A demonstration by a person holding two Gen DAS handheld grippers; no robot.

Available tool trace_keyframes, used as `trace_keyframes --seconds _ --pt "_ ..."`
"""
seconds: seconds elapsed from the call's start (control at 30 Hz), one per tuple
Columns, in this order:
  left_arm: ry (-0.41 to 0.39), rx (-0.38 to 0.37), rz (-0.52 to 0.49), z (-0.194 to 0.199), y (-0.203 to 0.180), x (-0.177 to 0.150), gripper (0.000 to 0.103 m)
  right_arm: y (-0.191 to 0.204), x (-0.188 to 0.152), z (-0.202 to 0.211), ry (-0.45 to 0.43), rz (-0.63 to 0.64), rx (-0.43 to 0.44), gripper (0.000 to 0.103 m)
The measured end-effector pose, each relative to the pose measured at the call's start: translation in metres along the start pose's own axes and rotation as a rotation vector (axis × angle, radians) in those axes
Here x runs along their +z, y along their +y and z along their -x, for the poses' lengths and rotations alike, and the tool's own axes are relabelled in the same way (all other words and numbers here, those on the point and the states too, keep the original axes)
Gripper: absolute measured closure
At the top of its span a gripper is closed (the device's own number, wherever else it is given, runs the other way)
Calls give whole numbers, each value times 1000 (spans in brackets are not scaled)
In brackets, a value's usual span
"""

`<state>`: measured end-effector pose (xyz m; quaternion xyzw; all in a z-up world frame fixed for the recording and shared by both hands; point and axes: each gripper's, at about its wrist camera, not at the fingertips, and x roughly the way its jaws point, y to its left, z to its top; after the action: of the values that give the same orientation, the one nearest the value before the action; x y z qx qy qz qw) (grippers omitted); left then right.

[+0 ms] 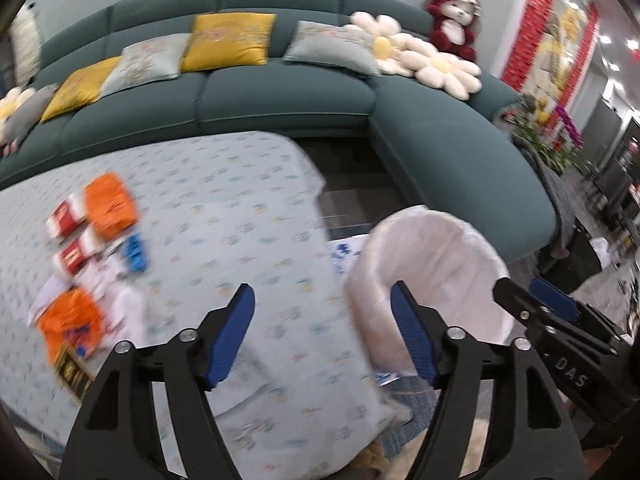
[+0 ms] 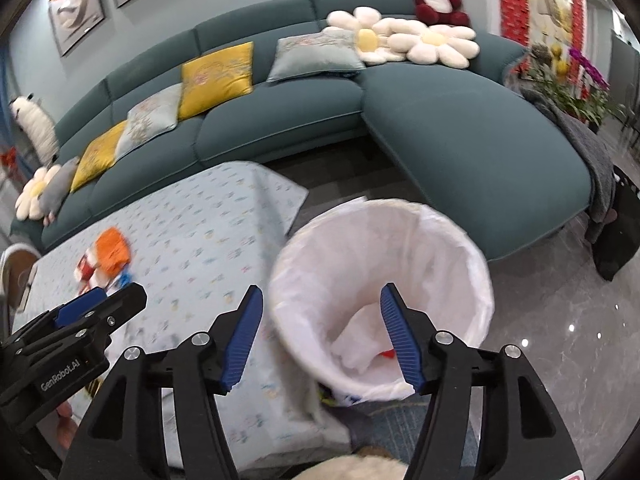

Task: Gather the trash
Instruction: 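Return both tools to the table, then grasp the grey pouch with the right tool while the left tool grasps the cigarette box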

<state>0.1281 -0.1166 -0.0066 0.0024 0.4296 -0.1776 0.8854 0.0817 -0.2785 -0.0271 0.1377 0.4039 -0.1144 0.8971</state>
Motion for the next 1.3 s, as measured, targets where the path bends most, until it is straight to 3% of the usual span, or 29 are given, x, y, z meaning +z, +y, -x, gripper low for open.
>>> trace_keyframes --seconds 0.33,0.67,0.97,1.3 --pt "-2 145 129 37 92 -36 34 72 -31 11 36 91 66 43" --pt "18 238 237 60 160 -78 27 123 -80 11 98 155 94 43" --pt "45 293 306 66 195 -108 20 153 -109 3 138 207 116 43" --pt "114 306 378 47 218 -125 14 180 -129 -18 198 273 137 43"
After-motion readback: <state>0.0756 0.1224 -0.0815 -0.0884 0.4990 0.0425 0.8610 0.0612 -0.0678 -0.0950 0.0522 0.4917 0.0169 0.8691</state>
